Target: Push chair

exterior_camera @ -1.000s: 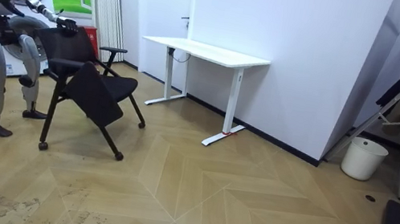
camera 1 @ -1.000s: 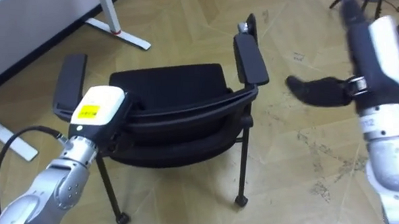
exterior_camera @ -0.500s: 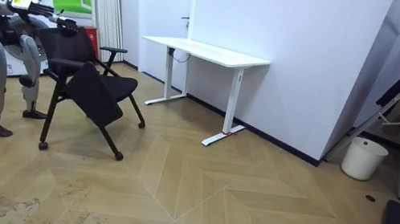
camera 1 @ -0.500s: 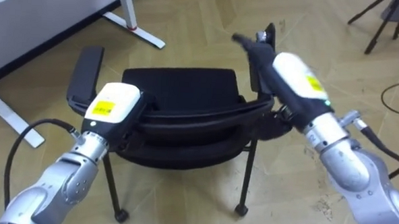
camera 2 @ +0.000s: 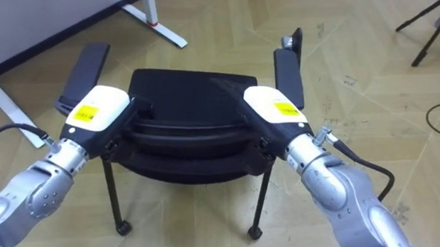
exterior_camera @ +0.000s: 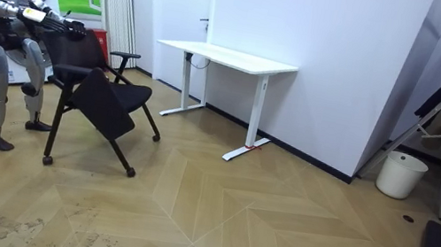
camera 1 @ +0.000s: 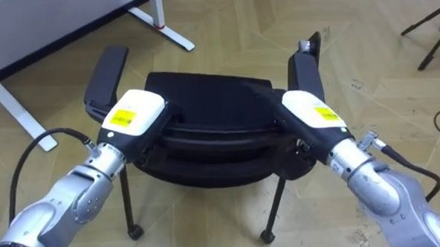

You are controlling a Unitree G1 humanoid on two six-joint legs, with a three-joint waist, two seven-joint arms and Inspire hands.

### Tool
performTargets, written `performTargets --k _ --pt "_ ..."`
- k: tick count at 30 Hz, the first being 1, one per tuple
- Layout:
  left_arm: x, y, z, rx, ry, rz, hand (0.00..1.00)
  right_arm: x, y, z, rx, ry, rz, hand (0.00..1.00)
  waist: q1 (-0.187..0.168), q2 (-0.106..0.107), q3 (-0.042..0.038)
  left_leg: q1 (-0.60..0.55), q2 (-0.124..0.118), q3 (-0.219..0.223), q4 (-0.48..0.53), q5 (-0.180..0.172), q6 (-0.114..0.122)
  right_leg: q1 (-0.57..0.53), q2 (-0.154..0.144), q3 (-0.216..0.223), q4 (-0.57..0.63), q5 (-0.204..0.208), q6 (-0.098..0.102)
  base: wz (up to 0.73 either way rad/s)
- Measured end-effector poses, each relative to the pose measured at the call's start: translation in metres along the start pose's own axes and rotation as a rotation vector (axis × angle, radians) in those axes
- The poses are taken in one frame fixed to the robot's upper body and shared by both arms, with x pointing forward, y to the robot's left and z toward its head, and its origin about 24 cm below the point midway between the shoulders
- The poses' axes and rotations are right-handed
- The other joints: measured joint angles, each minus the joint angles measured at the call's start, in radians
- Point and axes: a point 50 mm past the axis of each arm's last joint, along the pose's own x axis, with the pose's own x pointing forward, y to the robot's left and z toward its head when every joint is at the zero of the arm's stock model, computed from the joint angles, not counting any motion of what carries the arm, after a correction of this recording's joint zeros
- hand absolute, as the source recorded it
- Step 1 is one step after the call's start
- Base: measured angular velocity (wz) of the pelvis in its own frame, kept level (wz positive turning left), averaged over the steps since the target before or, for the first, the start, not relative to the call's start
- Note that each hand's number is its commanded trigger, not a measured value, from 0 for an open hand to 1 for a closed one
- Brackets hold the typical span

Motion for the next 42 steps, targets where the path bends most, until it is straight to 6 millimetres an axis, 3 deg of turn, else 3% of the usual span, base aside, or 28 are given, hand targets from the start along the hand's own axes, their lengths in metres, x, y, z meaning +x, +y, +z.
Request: performTargets --k 4,13,27,28,29,30,42 --pt "0.003 0.001 0.004 -0.002 -0.019 -0.008 1.00 0.000 0.010 -0.008 -0.057 0.034 0.051 0.00 0.012 0.003 0.0017 -0.004 -0.001 -0.009 0.000 0.000 0.000 0.003 0.000 0.000 -0.001 0.000 0.000 0.08" --pt "0.007 0.001 0.007 -0.006 -0.031 -0.021 1.00 0.000 0.014 -0.011 -0.120 0.037 0.046 0.00 0.008 0.010 0.0069 -0.005 -0.004 -0.052 0.002 0.000 0.000 0.021 0.001 -0.023 -0.005 0.000 0.000 0.07" --pt "0.010 0.000 0.009 -0.010 -0.027 -0.006 1.00 0.004 0.026 -0.021 -0.194 0.032 -0.048 0.00 -0.005 0.016 0.0080 -0.019 -0.008 -0.062 0.006 0.000 0.000 0.034 0.000 -0.054 -0.036 0.000 0.000 0.04" --pt "0.010 -0.001 0.010 -0.012 -0.025 -0.008 1.00 0.005 0.026 -0.022 -0.207 0.032 -0.049 0.46 -0.006 0.017 0.0074 -0.019 -0.008 -0.062 0.007 0.000 0.000 0.034 0.000 -0.054 -0.036 0.000 0.000 0.00" --pt "0.010 -0.001 0.010 -0.013 -0.024 -0.007 1.00 0.005 0.026 -0.022 -0.214 0.033 -0.049 0.58 -0.006 0.017 0.0073 -0.019 -0.008 -0.063 0.007 0.000 0.000 0.034 0.000 -0.054 -0.036 0.000 0.000 0.00" --pt "0.011 -0.001 0.011 -0.015 -0.023 -0.007 1.00 0.006 0.027 -0.023 -0.226 0.036 -0.050 1.00 -0.006 0.017 0.0071 -0.019 -0.008 -0.063 0.007 0.000 0.000 0.034 0.000 -0.054 -0.036 0.000 0.000 0.00" --pt "0.013 -0.004 0.015 -0.020 -0.024 -0.014 1.00 0.010 0.028 -0.029 -0.308 0.057 -0.061 1.00 -0.001 0.019 0.0027 -0.018 -0.009 -0.069 0.007 0.000 0.000 0.036 0.000 -0.054 -0.035 0.000 0.000 0.01"
